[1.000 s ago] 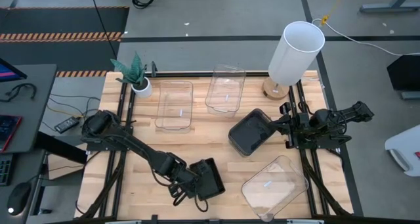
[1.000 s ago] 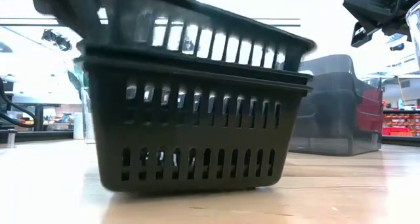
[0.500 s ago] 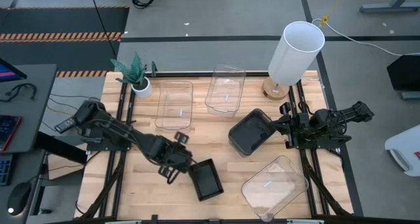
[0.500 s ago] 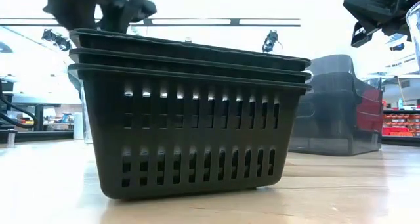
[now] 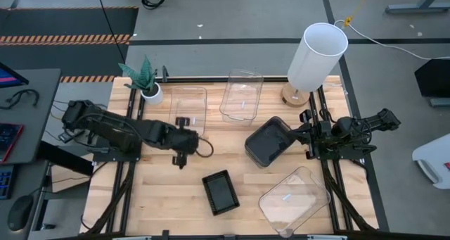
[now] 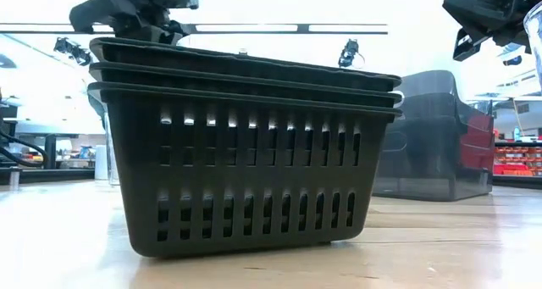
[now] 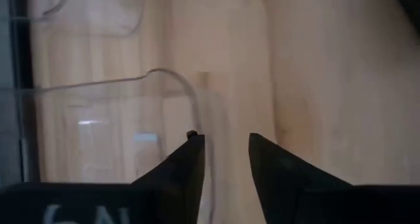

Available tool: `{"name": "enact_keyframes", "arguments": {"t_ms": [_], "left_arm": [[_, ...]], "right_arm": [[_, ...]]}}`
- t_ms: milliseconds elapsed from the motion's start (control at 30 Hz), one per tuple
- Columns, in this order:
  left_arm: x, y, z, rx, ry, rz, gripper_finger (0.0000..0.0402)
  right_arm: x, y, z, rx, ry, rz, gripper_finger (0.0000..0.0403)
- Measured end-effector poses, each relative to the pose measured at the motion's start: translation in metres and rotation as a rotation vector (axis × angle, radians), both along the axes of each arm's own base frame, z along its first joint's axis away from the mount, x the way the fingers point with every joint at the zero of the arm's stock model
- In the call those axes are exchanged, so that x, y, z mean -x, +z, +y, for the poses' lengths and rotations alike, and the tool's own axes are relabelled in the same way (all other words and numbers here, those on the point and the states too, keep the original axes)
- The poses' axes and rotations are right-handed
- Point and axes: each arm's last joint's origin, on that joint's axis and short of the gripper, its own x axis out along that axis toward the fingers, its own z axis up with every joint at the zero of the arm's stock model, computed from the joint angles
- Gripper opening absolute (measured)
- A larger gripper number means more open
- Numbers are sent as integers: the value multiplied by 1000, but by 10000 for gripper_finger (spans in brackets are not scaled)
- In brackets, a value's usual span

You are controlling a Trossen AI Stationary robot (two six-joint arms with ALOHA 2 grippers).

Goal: Stack baskets by color
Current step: Stack the top left transparent bin on the top of the top right transparent bin

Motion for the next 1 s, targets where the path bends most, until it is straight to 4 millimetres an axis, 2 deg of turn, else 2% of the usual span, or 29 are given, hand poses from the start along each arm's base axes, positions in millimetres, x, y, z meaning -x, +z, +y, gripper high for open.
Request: {"name": "enact_keyframes", "arguments": {"t_ms": [267,433,700,867,1000], "left_arm": [[-6,-5,31,68,95,43,197],[-9,-14,43,87,130,99,214],[-24,-46,43,123,111,239,190],[-32,-69,47,115,132,323,161],[-35,-78,51,114,146,356,131]], "right_arm": [[0,0,0,0,-1,0,16],[0,0,0,0,-1,0,16],[0,0,0,0,0,1,16],[0,0,0,0,0,0,16],[0,0,0,0,-1,0,16]]}}
